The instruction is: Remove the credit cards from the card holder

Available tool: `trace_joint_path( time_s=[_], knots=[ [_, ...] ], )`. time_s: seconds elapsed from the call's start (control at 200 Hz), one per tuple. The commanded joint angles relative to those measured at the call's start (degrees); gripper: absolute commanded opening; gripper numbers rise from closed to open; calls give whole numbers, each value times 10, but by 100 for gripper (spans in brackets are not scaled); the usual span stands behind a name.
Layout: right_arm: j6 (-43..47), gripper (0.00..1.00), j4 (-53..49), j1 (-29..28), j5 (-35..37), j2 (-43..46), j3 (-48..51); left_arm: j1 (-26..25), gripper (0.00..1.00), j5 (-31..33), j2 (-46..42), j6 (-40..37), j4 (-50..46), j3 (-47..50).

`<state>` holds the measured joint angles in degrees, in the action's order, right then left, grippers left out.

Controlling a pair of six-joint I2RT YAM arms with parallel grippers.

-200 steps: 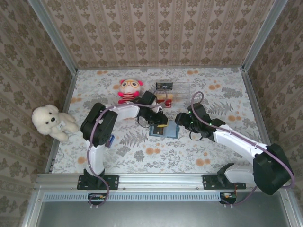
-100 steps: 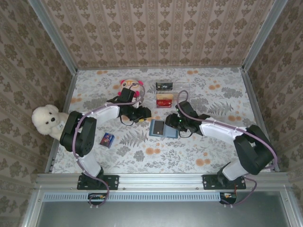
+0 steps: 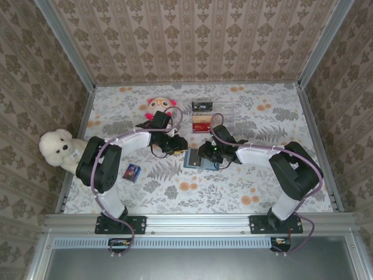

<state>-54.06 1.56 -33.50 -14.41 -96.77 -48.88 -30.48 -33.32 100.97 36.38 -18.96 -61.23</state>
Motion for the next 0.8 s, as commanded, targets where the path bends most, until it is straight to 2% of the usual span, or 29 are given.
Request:
trace_joint_path(
  time_s=[0.0,0.13,0.795],
  knots=[
    [-4,24,-12,0,0,-13,-13,-9,28,-4,16,-7,-18,-22],
    [-1,23,-15,1,-2,-23,-18,-14,23,-4,29,-7,-15,-23],
    [2,20,-25,12,-12,-54,-24,-18,14,-7,74,19,12,-11]
  ],
)
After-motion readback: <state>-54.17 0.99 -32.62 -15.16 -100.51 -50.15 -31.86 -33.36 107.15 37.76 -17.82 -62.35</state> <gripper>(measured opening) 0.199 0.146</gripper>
